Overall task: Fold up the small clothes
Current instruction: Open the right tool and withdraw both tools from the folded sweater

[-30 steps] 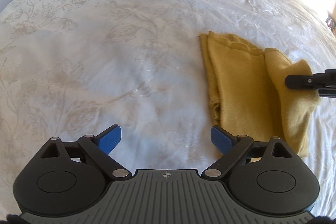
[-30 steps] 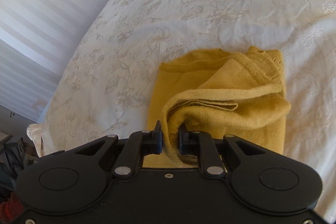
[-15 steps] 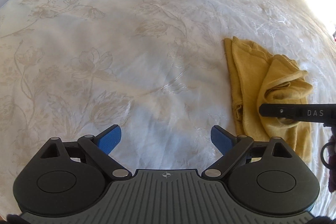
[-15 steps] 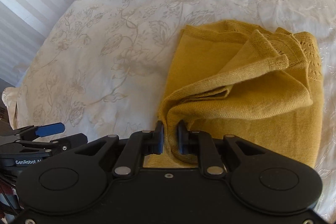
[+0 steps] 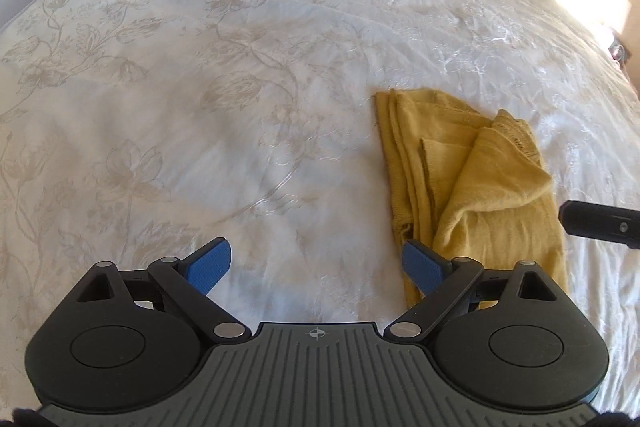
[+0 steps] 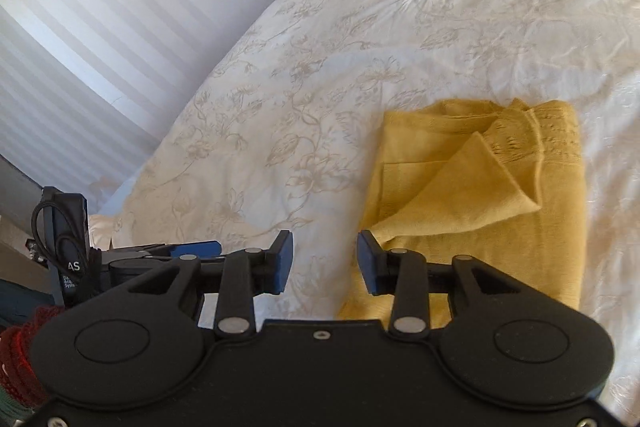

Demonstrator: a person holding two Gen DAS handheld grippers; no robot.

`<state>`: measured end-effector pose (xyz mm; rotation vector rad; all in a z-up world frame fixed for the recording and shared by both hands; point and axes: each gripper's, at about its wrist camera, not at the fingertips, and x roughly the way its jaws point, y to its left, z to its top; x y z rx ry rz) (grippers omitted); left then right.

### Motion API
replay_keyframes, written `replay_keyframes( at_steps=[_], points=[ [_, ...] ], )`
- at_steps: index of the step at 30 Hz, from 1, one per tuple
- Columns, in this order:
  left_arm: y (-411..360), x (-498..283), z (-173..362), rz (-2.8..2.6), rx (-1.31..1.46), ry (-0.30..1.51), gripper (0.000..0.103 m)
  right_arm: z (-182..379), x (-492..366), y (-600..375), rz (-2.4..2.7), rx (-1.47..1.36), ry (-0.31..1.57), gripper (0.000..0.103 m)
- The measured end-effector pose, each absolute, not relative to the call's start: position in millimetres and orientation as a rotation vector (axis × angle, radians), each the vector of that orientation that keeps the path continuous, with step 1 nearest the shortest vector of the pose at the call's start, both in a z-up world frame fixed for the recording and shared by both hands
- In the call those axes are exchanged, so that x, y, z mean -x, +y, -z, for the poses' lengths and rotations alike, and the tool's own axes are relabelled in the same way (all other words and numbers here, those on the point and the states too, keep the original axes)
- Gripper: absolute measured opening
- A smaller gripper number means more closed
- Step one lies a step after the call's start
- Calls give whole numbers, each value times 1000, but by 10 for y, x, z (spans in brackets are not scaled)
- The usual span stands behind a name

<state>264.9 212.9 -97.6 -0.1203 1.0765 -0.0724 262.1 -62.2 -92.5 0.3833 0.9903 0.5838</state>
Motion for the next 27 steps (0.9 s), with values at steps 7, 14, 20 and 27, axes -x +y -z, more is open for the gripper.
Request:
replay_keyframes(
  at_steps=[7, 14, 20, 27],
  points=[
    [1582, -2784, 914, 210, 49, 1050, 94, 1187, -2444, -1104, -406, -450, 1042, 48],
    [950, -2891, 1172, 328, -43, 1063, 94, 1283, -2370, -1303, -369, -487, 1062, 48],
    [739, -3164, 1416, 312, -146, 1046, 93, 1325, -2404, -1367, -374, -502, 1068, 52],
    [1122, -3714, 1518, 102, -213, 1020, 94, 1347, -2528, -1446, -374, -498, 1065, 53]
  ],
)
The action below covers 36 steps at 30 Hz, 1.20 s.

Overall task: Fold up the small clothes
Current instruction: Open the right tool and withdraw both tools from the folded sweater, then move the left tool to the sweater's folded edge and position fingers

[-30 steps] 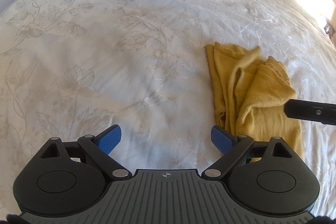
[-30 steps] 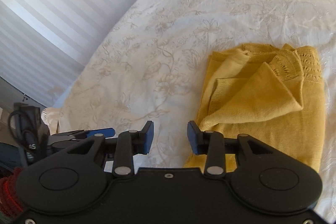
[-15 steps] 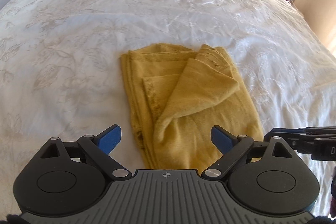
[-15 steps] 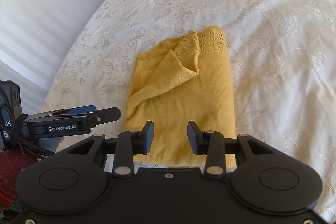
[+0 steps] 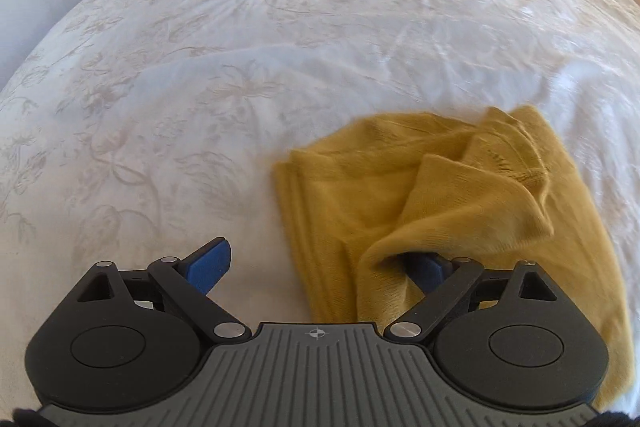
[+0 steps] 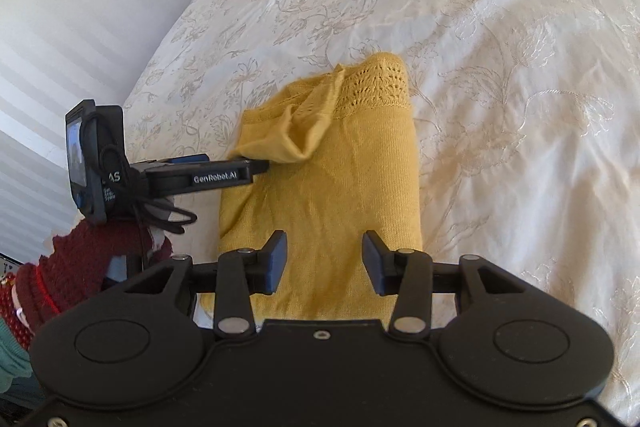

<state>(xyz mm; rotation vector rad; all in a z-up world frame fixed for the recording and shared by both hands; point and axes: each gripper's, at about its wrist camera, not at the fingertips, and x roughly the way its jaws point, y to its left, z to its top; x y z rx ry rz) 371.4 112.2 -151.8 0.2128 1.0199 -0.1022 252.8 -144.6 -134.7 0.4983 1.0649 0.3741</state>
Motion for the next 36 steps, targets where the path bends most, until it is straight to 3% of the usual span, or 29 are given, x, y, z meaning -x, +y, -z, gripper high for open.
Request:
replay_keyframes(
  at_steps=[8, 12, 18, 21, 24, 29, 36],
  points=[
    [1619, -3873, 1297, -67, -99, 1003, 94, 1357, -2637, -1440, -382, -455, 1054, 54],
    [1494, -3771, 1237, 57, -56, 1017, 94, 1378, -2682, -1382, -395, -428, 1051, 61],
    [1142, -3929, 1397, 144, -151, 1009, 94, 1402, -2719, -1292, -414, -392, 1064, 61],
    [1134, -4133, 1556, 86, -190, 1035, 94, 1388, -2711, -1299, -404, -384, 1055, 65],
    [1239, -4293, 1711, 36, -197, 1087, 103, 1385, -2710, -1340, -385, -375, 1044, 74],
    [1372, -4275, 1719, 47, -175, 1081, 103, 1404, -2745, -1421, -370, -372, 1033, 94],
    [1621, -4024, 1509, 46, 1, 1112, 103, 1393, -2801, -1419, -384, -326, 1031, 97]
  ],
)
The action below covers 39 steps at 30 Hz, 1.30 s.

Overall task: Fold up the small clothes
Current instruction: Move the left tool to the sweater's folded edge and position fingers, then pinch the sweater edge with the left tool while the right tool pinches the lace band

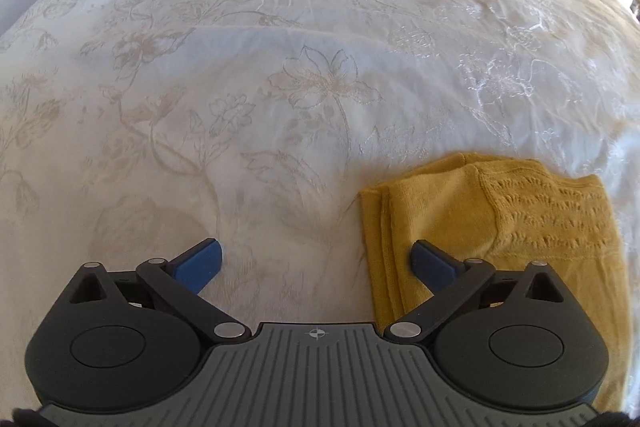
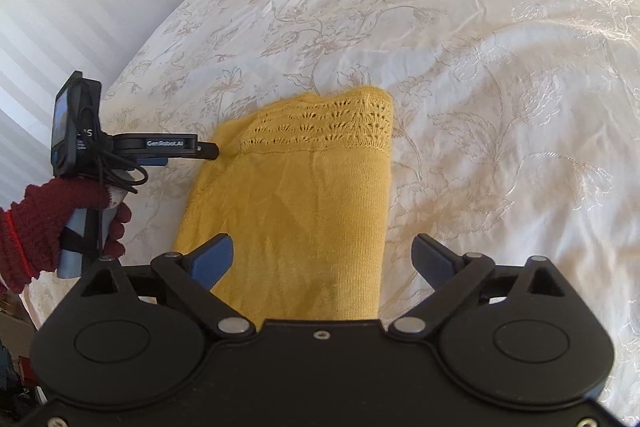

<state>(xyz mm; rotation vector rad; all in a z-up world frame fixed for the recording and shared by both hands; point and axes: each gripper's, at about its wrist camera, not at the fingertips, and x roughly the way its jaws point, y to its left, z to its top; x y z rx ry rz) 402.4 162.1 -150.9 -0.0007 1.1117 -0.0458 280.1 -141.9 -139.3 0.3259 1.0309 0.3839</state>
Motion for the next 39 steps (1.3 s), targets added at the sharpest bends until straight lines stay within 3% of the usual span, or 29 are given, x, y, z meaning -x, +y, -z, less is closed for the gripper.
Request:
replay_keyframes(
  at_steps=[7, 14, 23, 39],
  points=[
    [1693, -3401, 1364, 84, 96, 1132, 103, 1430, -2729, -1092, -430, -176, 1050, 100],
    [1578, -3040, 1513, 166, 198, 1200, 103, 1467, -2666, -1137, -422, -254, 1061, 100],
    [1564, -3480, 1574, 158, 241, 1158, 103, 1522, -3142, -1499, -399, -358, 1069, 102],
    [1495, -4055, 1854, 216, 251, 1192, 102, 2176, -3870, -1516, -581, -572, 1156, 103]
  ],
)
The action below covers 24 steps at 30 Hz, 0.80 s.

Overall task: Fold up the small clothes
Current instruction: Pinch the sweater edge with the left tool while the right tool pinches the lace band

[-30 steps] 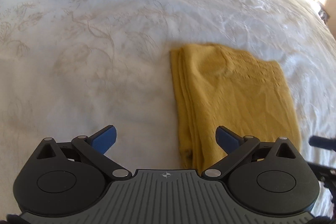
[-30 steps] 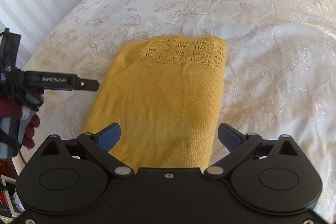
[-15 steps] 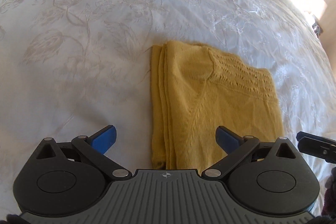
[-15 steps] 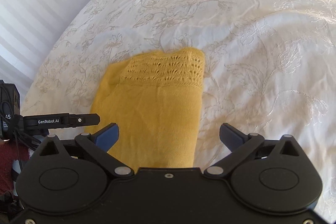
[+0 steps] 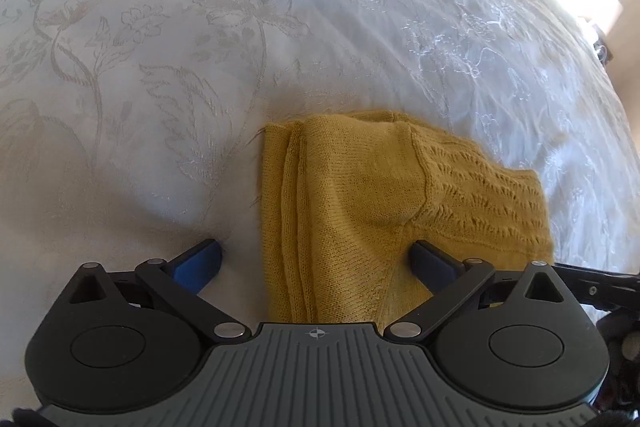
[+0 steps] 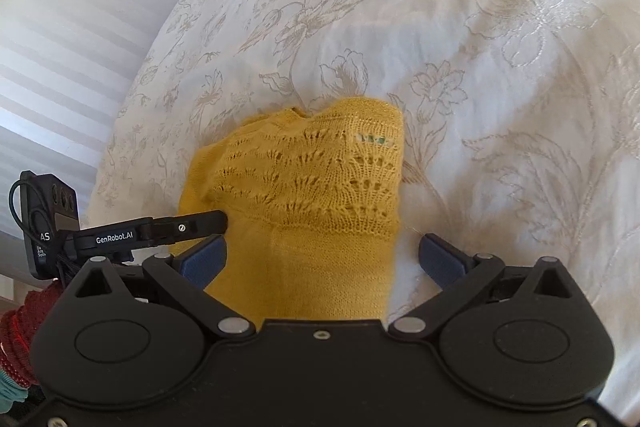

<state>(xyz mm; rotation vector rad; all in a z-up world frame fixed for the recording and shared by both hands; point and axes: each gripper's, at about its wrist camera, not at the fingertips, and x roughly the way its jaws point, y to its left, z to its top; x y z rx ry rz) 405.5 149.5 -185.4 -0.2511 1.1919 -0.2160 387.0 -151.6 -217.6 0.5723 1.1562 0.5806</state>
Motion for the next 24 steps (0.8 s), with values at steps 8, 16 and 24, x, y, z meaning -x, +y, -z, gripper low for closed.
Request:
replay_keyframes(
  at_steps=[8, 16, 24],
  points=[
    [1324, -4088, 1780, 328, 275, 1165, 41, 2098, -3852, -1494, -590, -551, 1141, 41],
    [1143, -3863, 1421, 400, 252, 1060, 25, 1544, -3480, -1442, -516, -432, 1018, 35],
    [758, -3276, 759, 559, 214, 924, 24, 926, -2780, -1649, -457, -409, 888, 35]
  ],
)
